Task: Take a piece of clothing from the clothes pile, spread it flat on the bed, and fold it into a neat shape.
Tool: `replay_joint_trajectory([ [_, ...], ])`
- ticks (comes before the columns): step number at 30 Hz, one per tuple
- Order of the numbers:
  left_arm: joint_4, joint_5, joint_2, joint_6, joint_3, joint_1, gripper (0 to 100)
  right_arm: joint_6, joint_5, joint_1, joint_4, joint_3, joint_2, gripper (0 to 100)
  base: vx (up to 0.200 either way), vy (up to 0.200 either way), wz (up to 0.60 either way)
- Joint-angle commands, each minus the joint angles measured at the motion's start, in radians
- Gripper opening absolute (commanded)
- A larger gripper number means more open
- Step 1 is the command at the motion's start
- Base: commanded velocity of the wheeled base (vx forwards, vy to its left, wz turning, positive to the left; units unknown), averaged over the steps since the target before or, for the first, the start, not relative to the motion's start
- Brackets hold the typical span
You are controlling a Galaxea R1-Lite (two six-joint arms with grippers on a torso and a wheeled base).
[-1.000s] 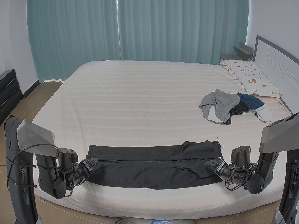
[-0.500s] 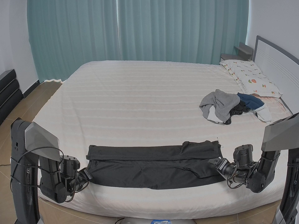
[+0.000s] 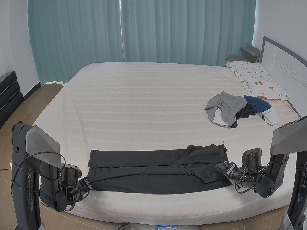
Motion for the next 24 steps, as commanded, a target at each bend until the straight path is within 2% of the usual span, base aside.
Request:
replay_joint_trajectory([
  [1,-0.001,0.000,-0.001,-0.003,-0.007,0.005,0,0.000,0.001,-0.001,-0.001,0.000,0.002,100,0.000,0.000,0.00],
  [3,-0.001,0.000,-0.001,-0.003,-0.008,0.005,0,0.002,0.001,-0.001,-0.001,0.000,0.001,100,0.000,0.000,0.00],
  [4,-0.001,-0.002,-0.003,-0.006,-0.008,0.006,100,0.002,0.002,-0.001,-0.001,0.000,-0.001,100,0.000,0.000,0.00],
  [11,-0.001,-0.011,-0.044,-0.025,-0.010,0.023,100,0.002,0.010,-0.024,-0.003,0.000,-0.021,100,0.000,0.000,0.00],
  [16,0.001,-0.055,-0.135,-0.064,-0.016,0.057,100,0.002,0.056,-0.073,-0.004,0.000,-0.045,100,0.000,0.000,0.00],
  [17,0.001,-0.103,-0.182,-0.077,-0.019,0.074,100,0.003,0.091,-0.103,-0.006,0.000,-0.051,100,0.000,0.000,0.00],
  [19,0.001,-0.106,-0.184,-0.078,-0.019,0.075,100,0.003,0.093,-0.106,-0.006,0.000,-0.051,100,0.000,0.000,0.00],
  [20,0.004,-0.143,-0.212,-0.086,-0.046,0.089,100,0.006,0.120,-0.134,-0.008,-0.003,-0.050,100,0.000,0.000,0.00],
  [24,0.025,-0.147,-0.204,-0.086,-0.125,0.103,100,0.009,0.145,-0.165,-0.008,-0.012,-0.044,100,0.000,0.000,0.00],
])
